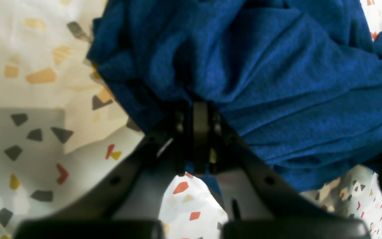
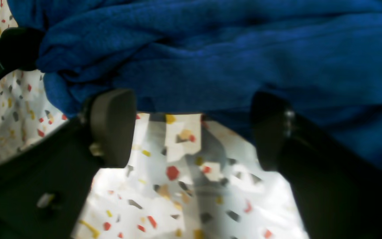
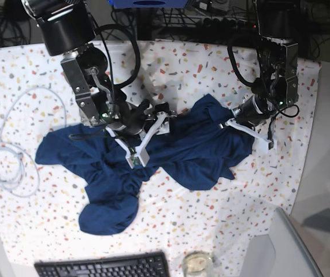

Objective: Layout the t-shirt on the table in an organized manner, then fold the t-shirt properly
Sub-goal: 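Grasp the shirt's middle with the right gripper and pull it toward the left gripper, then drag the grasped fabric with the right gripper away from the left gripper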

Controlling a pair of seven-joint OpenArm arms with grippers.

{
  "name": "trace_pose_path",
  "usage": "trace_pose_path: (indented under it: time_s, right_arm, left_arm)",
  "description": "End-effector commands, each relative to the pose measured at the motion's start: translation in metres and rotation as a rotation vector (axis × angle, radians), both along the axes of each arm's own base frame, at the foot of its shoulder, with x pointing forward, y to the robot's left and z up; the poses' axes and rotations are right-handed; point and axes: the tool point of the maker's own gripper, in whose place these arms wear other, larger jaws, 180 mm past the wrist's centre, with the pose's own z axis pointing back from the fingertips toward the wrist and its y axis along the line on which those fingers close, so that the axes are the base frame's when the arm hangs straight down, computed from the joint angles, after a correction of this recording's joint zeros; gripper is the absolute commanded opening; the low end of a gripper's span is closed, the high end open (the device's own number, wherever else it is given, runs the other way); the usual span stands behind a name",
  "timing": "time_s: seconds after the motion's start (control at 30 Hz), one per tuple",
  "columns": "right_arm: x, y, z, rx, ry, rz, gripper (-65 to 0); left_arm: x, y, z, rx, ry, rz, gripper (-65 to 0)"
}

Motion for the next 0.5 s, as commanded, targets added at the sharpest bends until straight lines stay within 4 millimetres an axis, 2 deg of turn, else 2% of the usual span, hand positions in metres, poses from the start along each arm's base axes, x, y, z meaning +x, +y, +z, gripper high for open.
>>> trace_pose_path:
  time_s: [0.0, 0.1, 0.13, 0.2, 0.27, 0.37, 0.47]
  right_arm:
    - [0.018, 0.004, 0.015, 0.022, -0.053, -0.005, -33.6]
    - [0.016, 0.008, 0.014, 0.029, -0.041, -0.006, -59.7]
    - [0.017, 0.009, 0.018, 0.034, -0.051, -0.006, -65.0]
    - [0.002, 0.01, 0.019, 0.045, -0.04, 0.0, -62.4]
    - [-0.012, 0.004, 0.025, 0.037, -0.047, 0.014, -64.8]
    - [-0.032, -0.006, 0.032, 0.031, -0.054, 0.023, -64.8]
    - [-0.04, -0.013, 0.038, 0.028, -0.074, 0.018, -64.4]
  left_arm:
    - [0.01, 0.004, 0.011, 0.01, -0.041, 0.0, -65.0]
    - [0.01, 0.004, 0.011, 0.011, -0.041, 0.0, -65.0]
    - [0.01, 0.004, 0.011, 0.011, -0.041, 0.0, -65.0]
    - [0.01, 0.004, 0.011, 0.011, -0.041, 0.0, -65.0]
    - [0.01, 0.004, 0.011, 0.011, -0.041, 0.0, -65.0]
    - [0.014, 0.004, 0.016, 0.013, -0.056, -0.003, -65.0]
    - [0.015, 0.002, 0.022, 0.017, -0.074, -0.012, -65.0]
